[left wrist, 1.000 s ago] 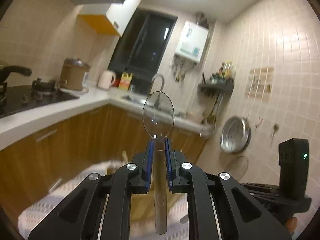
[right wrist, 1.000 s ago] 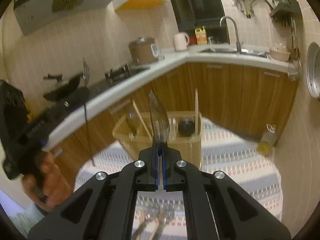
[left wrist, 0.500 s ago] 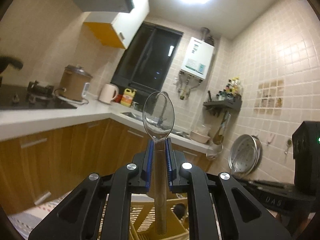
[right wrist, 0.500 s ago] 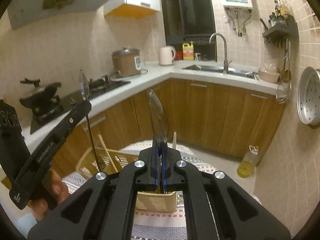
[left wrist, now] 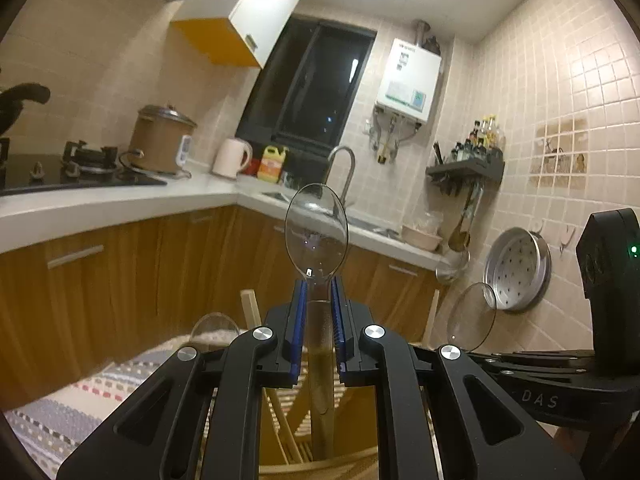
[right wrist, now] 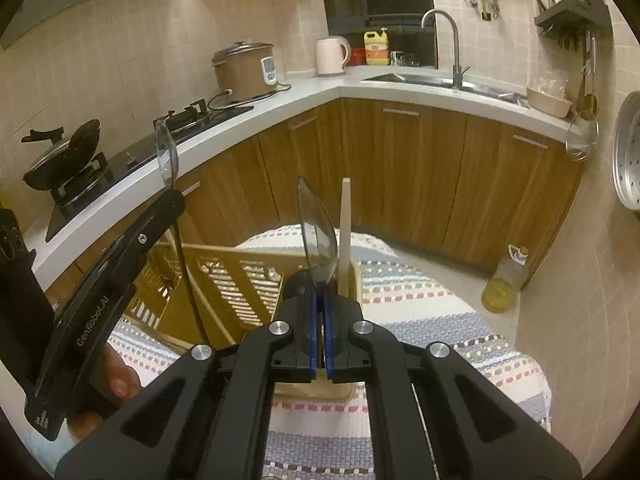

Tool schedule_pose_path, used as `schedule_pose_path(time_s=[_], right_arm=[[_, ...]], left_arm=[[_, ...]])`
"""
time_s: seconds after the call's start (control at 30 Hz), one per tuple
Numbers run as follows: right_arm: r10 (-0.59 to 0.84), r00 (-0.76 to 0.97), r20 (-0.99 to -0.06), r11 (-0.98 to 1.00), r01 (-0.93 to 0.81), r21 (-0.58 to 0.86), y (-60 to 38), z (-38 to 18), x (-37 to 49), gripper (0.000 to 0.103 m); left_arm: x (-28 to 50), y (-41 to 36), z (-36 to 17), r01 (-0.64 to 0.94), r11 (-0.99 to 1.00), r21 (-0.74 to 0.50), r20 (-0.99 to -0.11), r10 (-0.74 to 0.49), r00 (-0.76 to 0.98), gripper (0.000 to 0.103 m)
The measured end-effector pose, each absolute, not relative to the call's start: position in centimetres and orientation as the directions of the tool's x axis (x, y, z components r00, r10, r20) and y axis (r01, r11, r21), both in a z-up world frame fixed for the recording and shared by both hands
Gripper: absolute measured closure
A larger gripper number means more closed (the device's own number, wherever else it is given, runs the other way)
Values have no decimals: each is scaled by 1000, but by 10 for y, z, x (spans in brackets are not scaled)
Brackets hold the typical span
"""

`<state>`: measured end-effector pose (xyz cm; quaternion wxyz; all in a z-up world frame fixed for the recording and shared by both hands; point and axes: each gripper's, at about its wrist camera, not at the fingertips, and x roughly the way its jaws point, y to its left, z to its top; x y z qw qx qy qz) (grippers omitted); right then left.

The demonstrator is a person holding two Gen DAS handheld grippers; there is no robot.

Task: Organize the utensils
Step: 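Lift both clear spoons and carry them over the beige caddy, then open both tools to drop the clear spoons into the caddy, then move both tools back down to the remaining utensils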

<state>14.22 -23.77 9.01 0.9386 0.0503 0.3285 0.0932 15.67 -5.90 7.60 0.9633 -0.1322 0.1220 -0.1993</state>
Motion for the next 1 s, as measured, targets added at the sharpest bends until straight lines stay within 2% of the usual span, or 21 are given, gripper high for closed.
schedule_pose_path(time_s=[0.03,0.13,0.17,0.33,0.37,0.43,0.47,0.73,0.83,1.0], right_arm=[[213,765,-607,976,-144,161,-238,90,142,101],[247,755,-607,968,-162,192,-241,92,137,100],[246,757,-606,968,-163,190,-241,94,135,100],[251,757,-604,967,-173,185,-241,99,118,98],[253,756,-603,967,-175,186,-241,99,116,93],[271,756,-596,961,-183,205,-245,102,107,73],[276,758,-591,960,-184,212,-246,103,105,56],[260,761,-594,965,-183,188,-241,112,74,54],[239,749,-618,971,-178,160,-239,110,56,54],[223,669,-709,975,-154,161,-238,87,38,54]], left_arm=[[157,-57,76,350,885,-308,-190,-417,889,92],[153,-50,77,346,886,-308,-196,-415,888,70],[150,-45,79,349,885,-309,-194,-418,888,67],[135,-36,88,365,884,-292,-194,-428,883,64],[132,-33,90,369,883,-291,-194,-432,881,63],[126,-28,92,369,882,-293,-197,-433,880,62],[122,-24,93,368,882,-294,-200,-433,879,61],[94,-3,97,367,883,-294,-245,-440,864,61],[82,2,93,373,884,-284,-316,-453,834,58],[72,-1,66,399,868,-296,-544,-496,677,58]])
